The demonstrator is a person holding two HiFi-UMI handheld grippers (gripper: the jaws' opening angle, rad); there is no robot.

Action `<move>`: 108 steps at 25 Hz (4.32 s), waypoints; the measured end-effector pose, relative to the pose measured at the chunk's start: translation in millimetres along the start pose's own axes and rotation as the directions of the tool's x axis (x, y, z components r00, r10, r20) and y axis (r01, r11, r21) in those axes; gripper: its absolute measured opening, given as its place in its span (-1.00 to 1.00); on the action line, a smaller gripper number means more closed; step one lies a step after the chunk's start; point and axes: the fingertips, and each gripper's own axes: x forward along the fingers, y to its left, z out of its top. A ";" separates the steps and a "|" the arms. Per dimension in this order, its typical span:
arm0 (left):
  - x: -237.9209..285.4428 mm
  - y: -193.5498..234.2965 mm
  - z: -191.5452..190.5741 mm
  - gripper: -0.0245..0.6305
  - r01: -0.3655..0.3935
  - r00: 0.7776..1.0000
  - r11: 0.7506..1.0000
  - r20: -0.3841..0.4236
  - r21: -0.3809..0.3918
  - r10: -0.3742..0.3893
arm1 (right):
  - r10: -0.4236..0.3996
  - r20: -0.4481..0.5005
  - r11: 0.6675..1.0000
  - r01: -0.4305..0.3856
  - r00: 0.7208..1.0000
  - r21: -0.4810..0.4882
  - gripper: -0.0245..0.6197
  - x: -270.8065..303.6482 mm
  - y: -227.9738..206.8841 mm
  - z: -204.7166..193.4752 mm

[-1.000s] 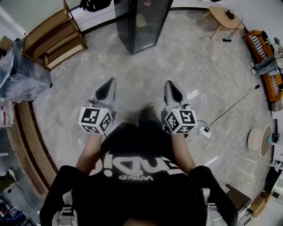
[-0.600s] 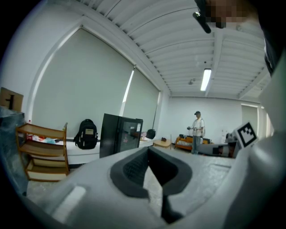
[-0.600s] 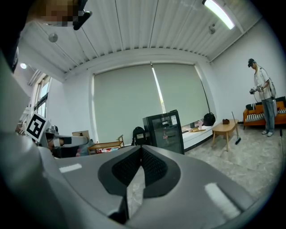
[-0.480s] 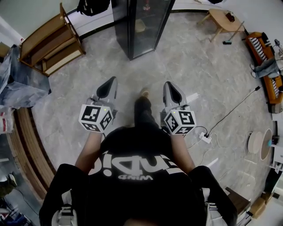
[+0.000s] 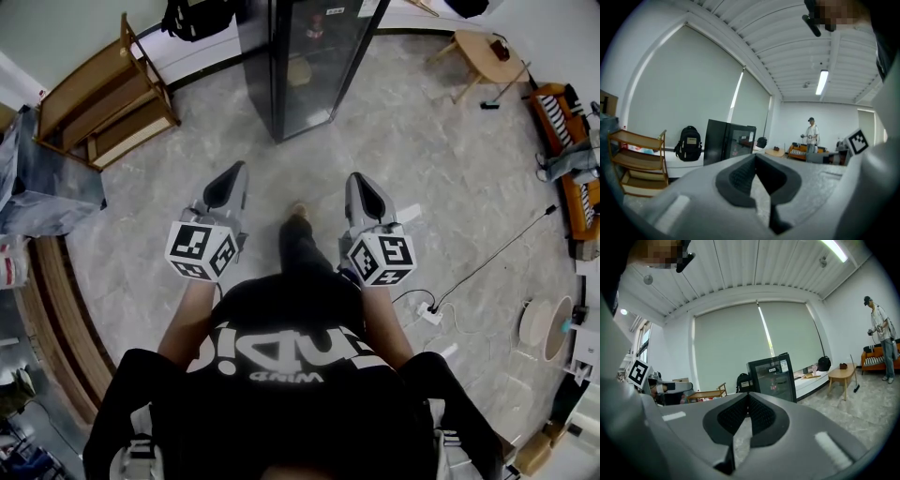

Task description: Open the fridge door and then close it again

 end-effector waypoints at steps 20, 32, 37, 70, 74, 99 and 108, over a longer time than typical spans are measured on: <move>211.9 88.3 65.8 -0.92 -0.127 0.991 0.991 0.021 -0.049 0.129 | 0.161 -0.038 0.987 -0.162 0.986 -0.020 -0.93 213.3 -115.3 95.1; 249.7 126.8 80.7 -0.92 -0.135 0.990 0.990 0.030 -0.043 0.136 | 0.177 -0.046 0.984 -0.178 0.983 -0.018 -0.93 272.6 -124.0 103.5; 266.0 139.4 81.7 -0.92 -0.104 0.994 0.994 0.017 -0.030 0.104 | 0.147 -0.034 0.989 -0.148 0.989 -0.015 -0.93 290.0 -125.0 109.4; 337.9 187.6 53.6 0.10 -0.070 0.997 0.993 -0.022 -0.096 0.068 | 0.111 -0.062 0.994 -0.111 0.992 -0.007 -0.93 334.5 -145.3 103.4; 351.8 196.2 36.7 0.10 -0.071 0.996 0.993 -0.057 -0.094 0.065 | 0.111 -0.067 0.994 -0.112 0.992 -0.007 -0.93 338.4 -147.4 101.8; 451.4 221.2 -47.2 -0.15 -0.005 0.975 0.997 -0.221 -0.077 -0.012 | 0.005 -0.079 1.000 -0.007 0.997 -0.025 -0.93 348.7 -183.3 106.3; 454.3 234.7 -42.3 -0.62 -0.042 0.974 0.996 -0.226 -0.084 0.022 | 0.001 -0.081 1.000 -0.004 0.997 -0.031 -0.93 350.2 -185.3 107.6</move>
